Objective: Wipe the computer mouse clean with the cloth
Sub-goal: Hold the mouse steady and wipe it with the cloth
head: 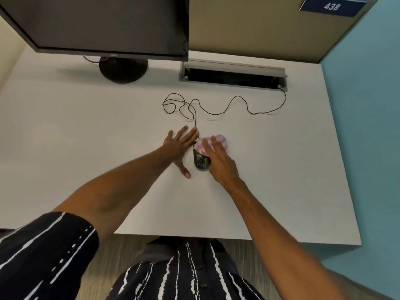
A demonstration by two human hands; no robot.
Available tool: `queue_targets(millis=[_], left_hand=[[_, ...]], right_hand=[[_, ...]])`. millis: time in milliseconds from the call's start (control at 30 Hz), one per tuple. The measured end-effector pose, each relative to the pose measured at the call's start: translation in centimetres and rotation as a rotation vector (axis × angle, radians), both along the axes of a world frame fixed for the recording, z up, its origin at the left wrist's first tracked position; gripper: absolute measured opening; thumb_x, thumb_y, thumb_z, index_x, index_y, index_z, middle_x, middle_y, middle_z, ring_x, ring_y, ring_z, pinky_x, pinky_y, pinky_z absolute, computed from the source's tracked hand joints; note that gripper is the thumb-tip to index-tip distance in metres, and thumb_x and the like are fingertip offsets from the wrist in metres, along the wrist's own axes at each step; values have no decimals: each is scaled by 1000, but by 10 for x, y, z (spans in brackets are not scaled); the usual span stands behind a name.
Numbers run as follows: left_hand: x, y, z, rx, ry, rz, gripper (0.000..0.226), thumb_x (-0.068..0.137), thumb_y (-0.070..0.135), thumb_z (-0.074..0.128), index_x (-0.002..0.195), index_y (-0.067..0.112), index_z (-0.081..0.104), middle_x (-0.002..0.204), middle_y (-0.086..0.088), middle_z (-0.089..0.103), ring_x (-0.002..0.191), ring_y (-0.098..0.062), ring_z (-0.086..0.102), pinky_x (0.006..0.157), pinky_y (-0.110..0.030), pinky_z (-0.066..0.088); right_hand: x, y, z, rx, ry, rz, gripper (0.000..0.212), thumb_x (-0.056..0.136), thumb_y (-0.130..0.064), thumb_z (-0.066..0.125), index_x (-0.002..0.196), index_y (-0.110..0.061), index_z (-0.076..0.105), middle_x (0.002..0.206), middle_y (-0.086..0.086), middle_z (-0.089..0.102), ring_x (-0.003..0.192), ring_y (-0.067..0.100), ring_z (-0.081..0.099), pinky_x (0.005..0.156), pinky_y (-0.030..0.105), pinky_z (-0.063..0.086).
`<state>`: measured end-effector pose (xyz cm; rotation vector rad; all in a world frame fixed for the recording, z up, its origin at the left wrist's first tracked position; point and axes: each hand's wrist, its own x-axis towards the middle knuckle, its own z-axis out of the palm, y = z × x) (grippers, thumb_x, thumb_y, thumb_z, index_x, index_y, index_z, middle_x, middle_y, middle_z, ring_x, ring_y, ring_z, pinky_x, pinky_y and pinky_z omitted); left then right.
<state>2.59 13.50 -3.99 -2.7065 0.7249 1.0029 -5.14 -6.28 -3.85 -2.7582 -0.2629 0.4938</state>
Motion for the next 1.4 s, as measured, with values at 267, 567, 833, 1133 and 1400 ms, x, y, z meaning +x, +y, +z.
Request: queue_targets(millis=[267,567,833,1133,1400], left_hand=[[-1,1,-5,2,-22,-8,180,54,97,81,173,18,-29,180,-1,-35,170,-35,-23,135,-66,12],[2,4,-11,-41,8,5,183,50,99,81,172,19,-31,178,0,-38,169,-34,-28,135,-68,8],[0,5,-9,-58,8,11,182,52,96,83,172,19,-31,179,0,-37,169,-34,-27,135,-69,7],[-2,7,-5,-73,6,15,181,54,95,84,172,19,-30,179,1,-35,169,-33,-26,135,-68,7],[1,8,-8,-82,30,31,181,54,94,85,171,21,-32,179,2,-36,168,-32,-29,135,-69,3]], right_hand=[[-52,-5,-7,-65,-117,-111,86,94,7,55,166,-22,17,175,2,10,161,28,19,88,47,61],[-32,10,2,88,-193,-205,89,95,6,57,165,-32,19,175,0,13,159,27,25,96,47,58],[-55,1,-13,-21,-158,-129,86,94,7,56,165,-28,22,175,-1,14,160,26,22,81,43,62],[-36,1,2,84,-219,-247,86,94,8,56,165,-28,23,175,-2,14,157,26,29,88,44,59],[-67,8,-20,-15,-209,-63,84,97,9,52,166,-23,17,176,0,6,162,26,12,82,32,62]])
